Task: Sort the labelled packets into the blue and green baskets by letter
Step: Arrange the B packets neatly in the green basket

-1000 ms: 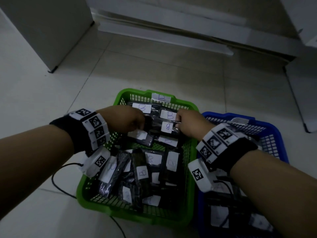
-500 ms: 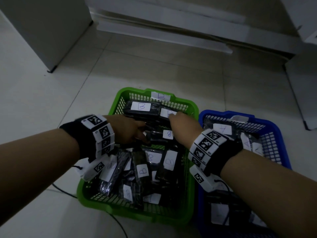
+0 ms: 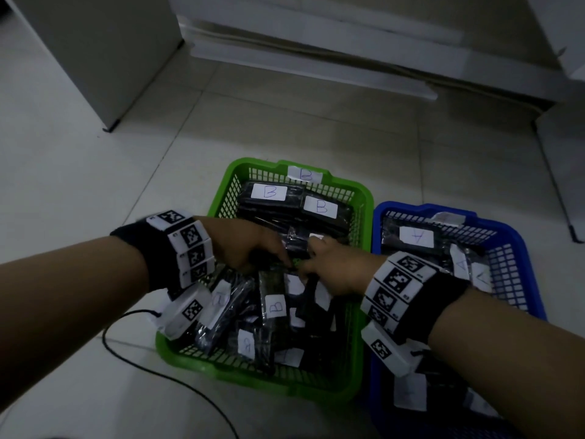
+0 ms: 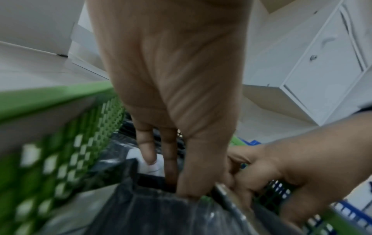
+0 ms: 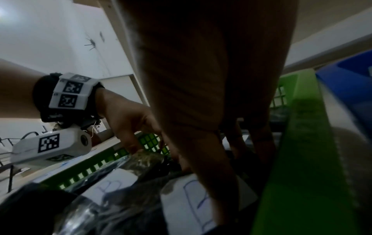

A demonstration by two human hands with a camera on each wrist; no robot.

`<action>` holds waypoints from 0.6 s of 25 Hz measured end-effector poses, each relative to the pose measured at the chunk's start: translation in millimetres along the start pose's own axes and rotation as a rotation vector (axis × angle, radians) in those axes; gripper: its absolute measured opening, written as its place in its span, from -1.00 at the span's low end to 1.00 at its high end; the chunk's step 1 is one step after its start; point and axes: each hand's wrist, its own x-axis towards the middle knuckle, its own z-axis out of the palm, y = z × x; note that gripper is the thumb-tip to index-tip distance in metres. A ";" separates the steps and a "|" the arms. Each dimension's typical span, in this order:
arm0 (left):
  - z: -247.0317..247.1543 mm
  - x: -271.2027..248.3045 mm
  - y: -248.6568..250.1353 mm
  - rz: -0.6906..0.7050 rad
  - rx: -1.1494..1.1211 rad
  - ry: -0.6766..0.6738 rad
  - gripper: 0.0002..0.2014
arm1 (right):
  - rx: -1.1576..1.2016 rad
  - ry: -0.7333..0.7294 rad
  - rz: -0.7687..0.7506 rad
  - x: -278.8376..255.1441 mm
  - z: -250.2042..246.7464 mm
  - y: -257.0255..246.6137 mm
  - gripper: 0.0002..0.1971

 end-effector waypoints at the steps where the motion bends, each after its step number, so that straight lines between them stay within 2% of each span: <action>1: -0.1 1.8 1.1 0.005 -0.026 -0.016 -0.36 | -0.006 0.015 -0.003 -1.0 -1.7 1.9 -0.58; 4: 0.8 6.2 0.3 -0.021 -0.064 -0.038 -0.55 | 0.129 0.030 0.010 -6.6 -15.6 15.1 -0.62; 7: -2.0 0.7 -3.8 -0.042 -0.191 0.049 -0.72 | 0.366 0.224 0.178 -4.5 -29.4 34.2 -0.69; 9: -7.5 -5.0 -2.6 -0.057 -0.358 0.026 -0.71 | 0.398 0.315 0.306 4.6 -29.3 40.4 -0.67; 11: -10.8 -6.4 5.4 -0.099 -0.493 -0.044 -0.70 | 0.340 0.317 0.376 13.1 -22.6 38.5 -0.64; 12: -11.6 -5.8 12.4 -0.128 -0.477 -0.074 -0.64 | 0.304 0.344 0.392 15.0 -17.6 35.1 -0.64; 15: -3.0 2.1 26.4 -0.144 -0.226 -0.127 -0.42 | 0.200 0.530 0.367 13.5 -8.3 22.5 -0.62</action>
